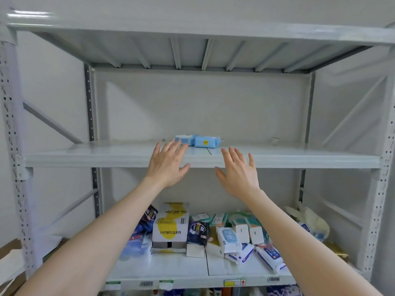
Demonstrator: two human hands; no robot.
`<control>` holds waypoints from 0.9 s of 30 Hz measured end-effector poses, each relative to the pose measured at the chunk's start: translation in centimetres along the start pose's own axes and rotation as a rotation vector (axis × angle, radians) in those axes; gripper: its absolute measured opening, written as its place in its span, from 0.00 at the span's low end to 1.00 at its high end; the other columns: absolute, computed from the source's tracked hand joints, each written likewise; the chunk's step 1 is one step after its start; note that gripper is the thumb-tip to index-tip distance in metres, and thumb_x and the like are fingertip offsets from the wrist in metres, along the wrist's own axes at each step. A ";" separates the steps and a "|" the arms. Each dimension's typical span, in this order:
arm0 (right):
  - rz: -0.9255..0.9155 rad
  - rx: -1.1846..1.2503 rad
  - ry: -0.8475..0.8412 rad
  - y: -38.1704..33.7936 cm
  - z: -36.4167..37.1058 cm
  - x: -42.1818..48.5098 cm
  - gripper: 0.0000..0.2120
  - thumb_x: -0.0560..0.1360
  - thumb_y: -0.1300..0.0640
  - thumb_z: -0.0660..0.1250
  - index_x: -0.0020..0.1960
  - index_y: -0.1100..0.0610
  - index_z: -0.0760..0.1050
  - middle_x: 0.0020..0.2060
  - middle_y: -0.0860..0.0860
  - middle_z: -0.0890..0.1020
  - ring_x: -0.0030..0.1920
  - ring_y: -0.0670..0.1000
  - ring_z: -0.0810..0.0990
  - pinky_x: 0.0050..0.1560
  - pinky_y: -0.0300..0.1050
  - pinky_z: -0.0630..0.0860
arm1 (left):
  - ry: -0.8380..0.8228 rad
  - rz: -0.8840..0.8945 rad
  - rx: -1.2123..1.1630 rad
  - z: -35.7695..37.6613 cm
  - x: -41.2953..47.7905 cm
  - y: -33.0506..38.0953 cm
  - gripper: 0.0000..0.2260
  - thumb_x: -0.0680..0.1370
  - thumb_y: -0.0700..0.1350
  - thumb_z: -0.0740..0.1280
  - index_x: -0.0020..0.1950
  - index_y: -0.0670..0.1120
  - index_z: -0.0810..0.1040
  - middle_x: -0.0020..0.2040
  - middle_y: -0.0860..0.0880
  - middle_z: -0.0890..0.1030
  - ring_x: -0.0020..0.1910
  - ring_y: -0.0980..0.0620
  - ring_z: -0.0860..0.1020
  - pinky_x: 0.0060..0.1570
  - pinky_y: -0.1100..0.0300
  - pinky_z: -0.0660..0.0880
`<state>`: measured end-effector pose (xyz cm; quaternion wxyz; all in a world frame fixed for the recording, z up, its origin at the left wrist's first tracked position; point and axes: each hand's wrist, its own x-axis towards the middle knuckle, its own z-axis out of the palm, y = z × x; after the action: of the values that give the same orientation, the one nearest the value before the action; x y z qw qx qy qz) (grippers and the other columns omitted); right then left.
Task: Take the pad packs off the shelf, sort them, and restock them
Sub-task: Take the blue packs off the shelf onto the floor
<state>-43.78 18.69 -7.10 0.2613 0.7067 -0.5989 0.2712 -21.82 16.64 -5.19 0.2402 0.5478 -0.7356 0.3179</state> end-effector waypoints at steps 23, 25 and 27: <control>0.021 0.186 -0.012 9.1 16.1 28.9 0.30 0.79 0.39 0.51 0.75 0.53 0.57 0.72 0.51 0.66 0.74 0.54 0.61 0.70 0.58 0.58 | 0.006 -0.142 -0.096 19.0 27.8 -6.6 0.27 0.80 0.61 0.55 0.76 0.51 0.59 0.76 0.49 0.64 0.75 0.49 0.59 0.74 0.44 0.53; 0.004 0.169 -0.038 10.0 17.1 31.0 0.30 0.79 0.38 0.52 0.75 0.53 0.58 0.72 0.52 0.67 0.73 0.54 0.62 0.70 0.57 0.60 | 0.001 -0.161 -0.103 20.5 29.6 -7.5 0.26 0.80 0.60 0.55 0.76 0.51 0.61 0.74 0.49 0.66 0.74 0.48 0.62 0.73 0.44 0.55; -0.010 0.159 -0.062 10.6 18.1 32.6 0.30 0.78 0.38 0.52 0.75 0.53 0.58 0.71 0.52 0.68 0.72 0.55 0.63 0.68 0.56 0.62 | -0.034 -0.173 -0.099 21.9 30.8 -8.4 0.26 0.80 0.60 0.56 0.76 0.51 0.61 0.73 0.49 0.67 0.72 0.48 0.64 0.72 0.44 0.56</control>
<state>-48.58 -18.41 3.13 0.1867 0.7363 -0.5799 0.2946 -22.65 -21.16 3.19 0.2809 0.6020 -0.7045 0.2496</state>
